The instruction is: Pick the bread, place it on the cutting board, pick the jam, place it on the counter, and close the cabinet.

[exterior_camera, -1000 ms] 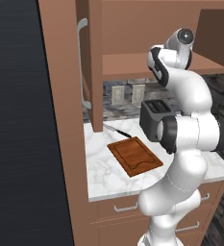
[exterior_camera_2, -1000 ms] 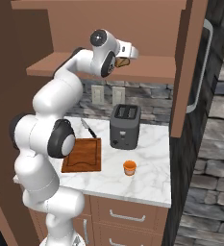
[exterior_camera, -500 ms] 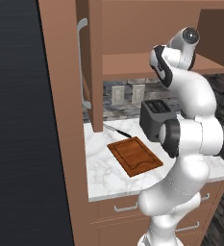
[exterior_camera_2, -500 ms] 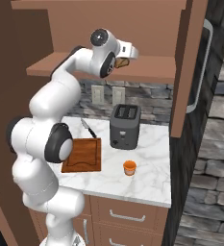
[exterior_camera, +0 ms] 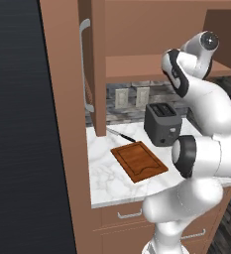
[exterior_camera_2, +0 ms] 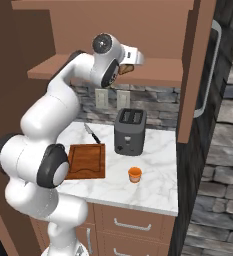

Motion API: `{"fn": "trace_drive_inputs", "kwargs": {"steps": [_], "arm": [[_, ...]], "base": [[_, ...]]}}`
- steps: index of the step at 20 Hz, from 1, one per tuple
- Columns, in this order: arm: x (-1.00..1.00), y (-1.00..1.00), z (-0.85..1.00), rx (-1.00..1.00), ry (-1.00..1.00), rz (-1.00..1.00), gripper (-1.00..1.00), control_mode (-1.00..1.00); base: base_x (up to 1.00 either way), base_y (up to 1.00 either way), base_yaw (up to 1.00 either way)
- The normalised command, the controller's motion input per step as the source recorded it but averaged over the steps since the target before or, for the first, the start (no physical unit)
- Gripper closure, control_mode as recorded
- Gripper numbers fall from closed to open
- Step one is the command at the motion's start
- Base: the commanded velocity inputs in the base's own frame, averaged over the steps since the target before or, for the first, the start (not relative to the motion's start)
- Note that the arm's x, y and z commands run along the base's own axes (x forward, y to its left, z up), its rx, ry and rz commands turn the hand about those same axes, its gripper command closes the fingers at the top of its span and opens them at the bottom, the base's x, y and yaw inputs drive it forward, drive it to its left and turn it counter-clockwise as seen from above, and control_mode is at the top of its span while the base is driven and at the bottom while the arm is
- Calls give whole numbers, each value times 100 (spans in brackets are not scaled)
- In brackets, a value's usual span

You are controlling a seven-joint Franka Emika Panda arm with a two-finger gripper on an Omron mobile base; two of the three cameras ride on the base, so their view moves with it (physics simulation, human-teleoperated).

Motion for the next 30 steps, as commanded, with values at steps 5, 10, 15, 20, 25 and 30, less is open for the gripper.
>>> {"fn": "trace_drive_inputs", "kwargs": {"steps": [5,10,15,20,25,30], "arm": [[-50,0,0,0,-2,0,100,-100],[-50,0,4,0,0,0,100,-100],[-59,0,0,0,1,0,100,-100],[-64,0,0,0,1,0,100,-100],[-67,0,0,0,3,0,100,-100],[-68,0,0,0,6,0,100,-100]], "base": [[0,0,0],[0,0,0],[0,0,0],[0,0,0],[0,0,0],[0,0,0]]}}
